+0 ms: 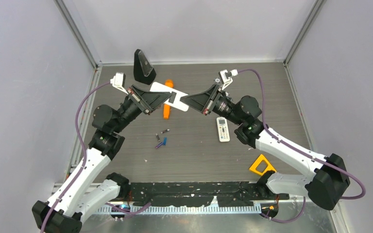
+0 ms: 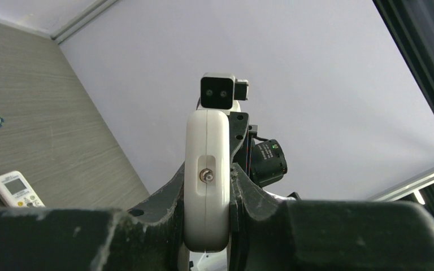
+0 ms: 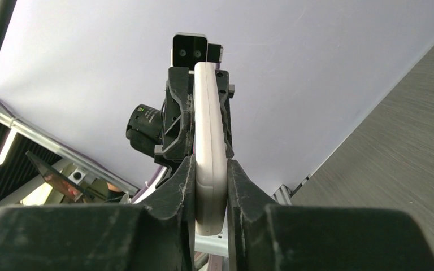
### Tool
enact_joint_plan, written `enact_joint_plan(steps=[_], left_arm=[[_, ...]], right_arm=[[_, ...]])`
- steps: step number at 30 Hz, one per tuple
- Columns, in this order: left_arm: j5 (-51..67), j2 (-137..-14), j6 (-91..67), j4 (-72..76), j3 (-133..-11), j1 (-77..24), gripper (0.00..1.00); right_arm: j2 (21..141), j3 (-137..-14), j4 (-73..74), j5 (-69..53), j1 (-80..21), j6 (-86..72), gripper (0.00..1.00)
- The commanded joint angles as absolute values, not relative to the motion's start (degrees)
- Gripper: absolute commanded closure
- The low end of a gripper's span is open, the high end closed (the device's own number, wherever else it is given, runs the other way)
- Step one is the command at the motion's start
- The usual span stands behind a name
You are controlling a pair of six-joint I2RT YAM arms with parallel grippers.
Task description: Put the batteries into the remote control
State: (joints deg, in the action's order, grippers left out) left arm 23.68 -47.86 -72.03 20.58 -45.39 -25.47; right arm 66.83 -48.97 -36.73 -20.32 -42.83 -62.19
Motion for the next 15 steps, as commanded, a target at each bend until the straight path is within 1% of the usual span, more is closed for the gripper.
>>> enact_joint_plan(steps=[1, 2, 4, 10, 15], left_arm=[[22.6, -46.9, -72.6, 28.9, -46.9, -25.4, 1.0], [22.2, -46.6, -72.2, 28.4, -46.9, -25.2, 1.0], [21.1, -46.0, -72.0, 28.4, -46.3, -24.6, 1.0], [17.1, -45.1, -75.7, 31.6, -44.1, -22.1, 1.0], [12.7, -44.4, -77.4, 33.5, -41.2, -22.1, 1.0]], right_arm=[[68.5, -47.7, -38.8, -23.9, -42.0, -64.5, 0.88], [68.6, -47.4, -39.0, -24.6, -41.8, -64.7, 0.92], [69.0, -47.0, -40.6, -26.1, -41.1, -65.2, 0.94], [69.9, -46.1, -44.3, -31.8, -38.5, -65.0, 0.95], [70.1, -47.4, -42.9, -31.3, -38.4, -64.1, 0.95]])
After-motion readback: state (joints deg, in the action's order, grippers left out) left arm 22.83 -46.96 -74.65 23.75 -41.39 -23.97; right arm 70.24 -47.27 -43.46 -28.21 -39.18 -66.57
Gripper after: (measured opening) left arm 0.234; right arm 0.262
